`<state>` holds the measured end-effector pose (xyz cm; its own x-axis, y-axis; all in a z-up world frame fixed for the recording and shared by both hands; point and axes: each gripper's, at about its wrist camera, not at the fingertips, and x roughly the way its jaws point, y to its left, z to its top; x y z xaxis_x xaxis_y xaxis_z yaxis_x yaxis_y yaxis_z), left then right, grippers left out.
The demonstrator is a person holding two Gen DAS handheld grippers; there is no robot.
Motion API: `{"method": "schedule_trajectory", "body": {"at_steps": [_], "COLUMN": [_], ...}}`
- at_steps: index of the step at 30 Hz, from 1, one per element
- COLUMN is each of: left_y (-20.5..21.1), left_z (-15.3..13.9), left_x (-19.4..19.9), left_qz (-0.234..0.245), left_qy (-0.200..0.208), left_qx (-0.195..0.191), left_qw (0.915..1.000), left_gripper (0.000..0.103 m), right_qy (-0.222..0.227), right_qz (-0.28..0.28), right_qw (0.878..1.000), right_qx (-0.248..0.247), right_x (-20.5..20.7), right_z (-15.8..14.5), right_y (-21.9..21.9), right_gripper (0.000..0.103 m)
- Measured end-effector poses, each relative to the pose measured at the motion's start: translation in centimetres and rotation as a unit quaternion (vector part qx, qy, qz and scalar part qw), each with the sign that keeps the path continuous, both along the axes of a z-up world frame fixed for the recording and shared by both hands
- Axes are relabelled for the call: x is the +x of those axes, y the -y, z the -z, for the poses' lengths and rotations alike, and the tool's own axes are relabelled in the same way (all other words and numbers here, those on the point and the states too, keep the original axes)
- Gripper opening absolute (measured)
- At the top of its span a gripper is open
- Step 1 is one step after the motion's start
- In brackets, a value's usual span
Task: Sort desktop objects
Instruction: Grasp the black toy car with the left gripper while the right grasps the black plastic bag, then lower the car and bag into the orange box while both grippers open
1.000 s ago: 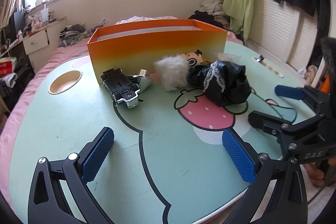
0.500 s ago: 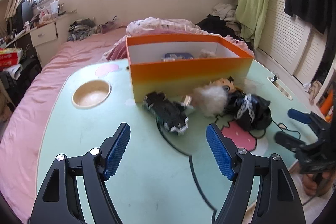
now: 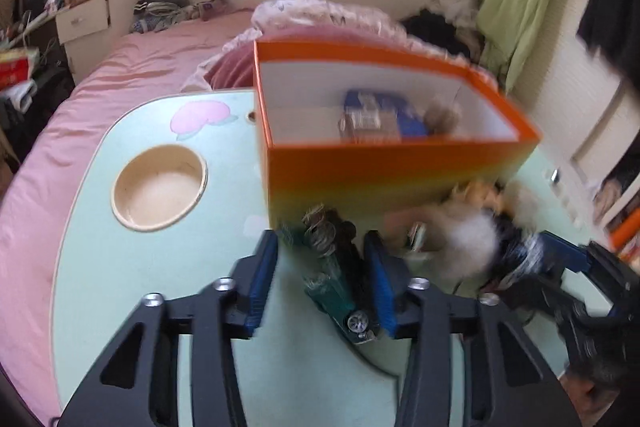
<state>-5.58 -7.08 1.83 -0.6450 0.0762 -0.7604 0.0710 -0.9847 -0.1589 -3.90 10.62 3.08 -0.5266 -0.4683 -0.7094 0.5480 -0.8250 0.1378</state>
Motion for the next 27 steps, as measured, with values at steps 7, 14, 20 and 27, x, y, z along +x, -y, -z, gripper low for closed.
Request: {"method": "schedule_trajectory", "body": {"at_steps": [7,14,20,27], "left_y": [0.1,-1.0,-1.6,-1.2], "left_z": [-0.2,-6.0,-9.0,-6.7], "left_x": [2.4,3.1,-4.3,-3.5], "left_qz": [0.027,0.065,0.049,-0.006], "left_qy": [-0.022,-0.096,-0.114,-0.133], "left_qx": [0.003,0.045,0.098,0.102], "left_qw": [0.9994,0.9922,0.9875,0.9858], "left_gripper": [0.027,0.027,0.029,0.071], "right_qy": [-0.003,-0.042,-0.061,-0.049], "right_qz": [0.008,0.033,0.055,0.051], "right_qw": [0.999,0.994,0.991,0.993], "right_qx": [-0.050,-0.096,-0.103,-0.097], "right_x": [-0.1,-1.5,-7.5,-6.9], "right_z": [-0.3,-5.0,-8.2,-6.7], "right_y": [-2.2,-4.4,-2.6,-3.7], "right_gripper": [0.031,0.031,0.040,0.065]}}
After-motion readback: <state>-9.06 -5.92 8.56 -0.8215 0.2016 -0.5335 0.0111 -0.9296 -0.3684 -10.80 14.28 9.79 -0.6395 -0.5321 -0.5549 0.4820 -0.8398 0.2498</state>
